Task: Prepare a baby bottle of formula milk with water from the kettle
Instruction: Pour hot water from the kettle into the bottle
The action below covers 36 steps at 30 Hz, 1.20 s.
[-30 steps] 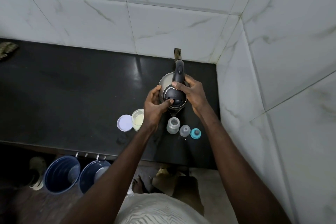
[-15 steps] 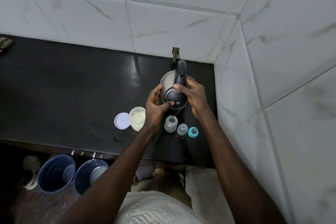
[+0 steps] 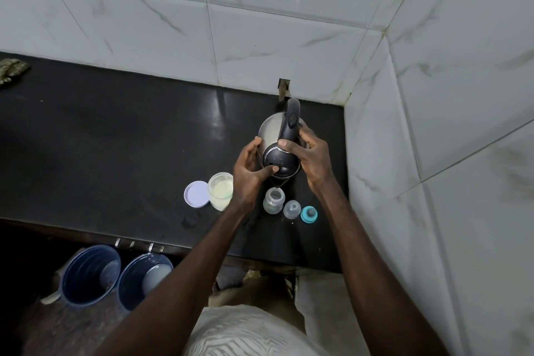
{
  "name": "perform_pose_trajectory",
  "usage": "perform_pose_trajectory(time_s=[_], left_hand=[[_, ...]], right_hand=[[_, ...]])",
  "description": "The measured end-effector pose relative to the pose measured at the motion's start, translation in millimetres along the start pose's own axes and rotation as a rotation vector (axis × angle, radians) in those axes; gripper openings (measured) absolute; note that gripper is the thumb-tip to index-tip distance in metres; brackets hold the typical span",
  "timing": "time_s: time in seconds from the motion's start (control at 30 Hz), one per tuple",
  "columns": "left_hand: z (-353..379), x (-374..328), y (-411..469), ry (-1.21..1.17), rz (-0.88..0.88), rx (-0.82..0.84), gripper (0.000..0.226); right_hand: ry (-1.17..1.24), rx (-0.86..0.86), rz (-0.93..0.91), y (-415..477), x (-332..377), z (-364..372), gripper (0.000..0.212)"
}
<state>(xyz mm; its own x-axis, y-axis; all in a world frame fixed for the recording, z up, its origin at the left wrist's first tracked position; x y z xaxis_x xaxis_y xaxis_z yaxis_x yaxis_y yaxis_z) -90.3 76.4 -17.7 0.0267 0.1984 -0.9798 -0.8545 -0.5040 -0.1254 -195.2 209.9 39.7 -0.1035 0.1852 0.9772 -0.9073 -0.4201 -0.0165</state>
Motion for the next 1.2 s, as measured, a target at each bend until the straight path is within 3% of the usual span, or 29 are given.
perform_pose_trajectory(time_s=[1.2], left_hand=[[-7.2, -7.3, -7.0, 0.008, 0.043, -0.027, 0.084]], right_hand=[[-0.073, 0.035, -0.070, -3.4, 2.1, 5.2, 0.045]])
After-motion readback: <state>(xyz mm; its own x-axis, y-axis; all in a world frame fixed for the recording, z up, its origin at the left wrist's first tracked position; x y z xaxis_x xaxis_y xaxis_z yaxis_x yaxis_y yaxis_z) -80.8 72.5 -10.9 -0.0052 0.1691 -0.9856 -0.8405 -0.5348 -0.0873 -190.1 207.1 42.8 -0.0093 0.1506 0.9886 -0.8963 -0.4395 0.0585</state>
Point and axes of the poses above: each hand's wrist, its own y-axis towards the middle knuckle, its own z-axis out of the palm, x = y × z, the point moved 10 cm from there along y, towards the middle knuckle, and after that the axes turned 10 degrees about y, right-handed, at the moved point
